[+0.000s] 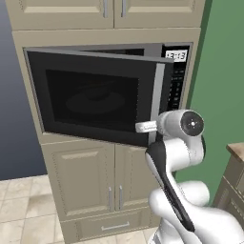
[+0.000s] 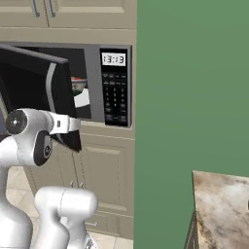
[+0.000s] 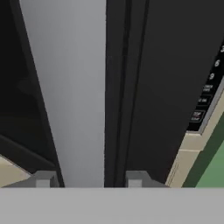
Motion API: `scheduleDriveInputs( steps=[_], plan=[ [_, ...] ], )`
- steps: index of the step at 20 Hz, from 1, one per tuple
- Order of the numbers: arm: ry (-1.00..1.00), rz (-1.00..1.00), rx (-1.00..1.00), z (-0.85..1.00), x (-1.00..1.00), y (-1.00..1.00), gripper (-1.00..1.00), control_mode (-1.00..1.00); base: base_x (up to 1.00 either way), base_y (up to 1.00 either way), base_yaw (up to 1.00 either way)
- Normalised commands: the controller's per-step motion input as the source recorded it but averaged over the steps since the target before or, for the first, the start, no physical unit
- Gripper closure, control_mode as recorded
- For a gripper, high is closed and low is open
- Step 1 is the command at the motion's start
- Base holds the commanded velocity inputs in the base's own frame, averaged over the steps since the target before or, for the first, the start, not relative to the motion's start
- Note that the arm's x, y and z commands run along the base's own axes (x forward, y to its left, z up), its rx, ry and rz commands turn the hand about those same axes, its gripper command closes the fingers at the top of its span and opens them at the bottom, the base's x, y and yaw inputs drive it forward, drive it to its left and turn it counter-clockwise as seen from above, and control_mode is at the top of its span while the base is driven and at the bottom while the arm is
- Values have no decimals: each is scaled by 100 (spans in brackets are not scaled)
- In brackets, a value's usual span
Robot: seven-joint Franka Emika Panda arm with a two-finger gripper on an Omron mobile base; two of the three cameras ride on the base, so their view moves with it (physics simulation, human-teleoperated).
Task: The microwave is finished heating the chicken drumstick and tomato. Take the bowl containing the food and place it on the dining counter.
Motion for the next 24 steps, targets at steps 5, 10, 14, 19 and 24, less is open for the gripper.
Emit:
scheduleDriveInputs(
  steps=[5, 10, 14, 19, 24],
  plan=[
    [5, 0, 0, 4, -100, 32, -100, -100, 0, 0, 0],
    [1, 6, 0, 0, -100, 1, -100, -100, 0, 0, 0],
    [-5, 5, 4, 3, -99, -46, -100, -100, 0, 0, 0],
    [-3, 6, 12, 22, -78, -87, -100, -100, 0, 0, 0],
    [-4, 19, 14, 9, 27, -100, -100, -100, 0, 0, 0]
  ],
)
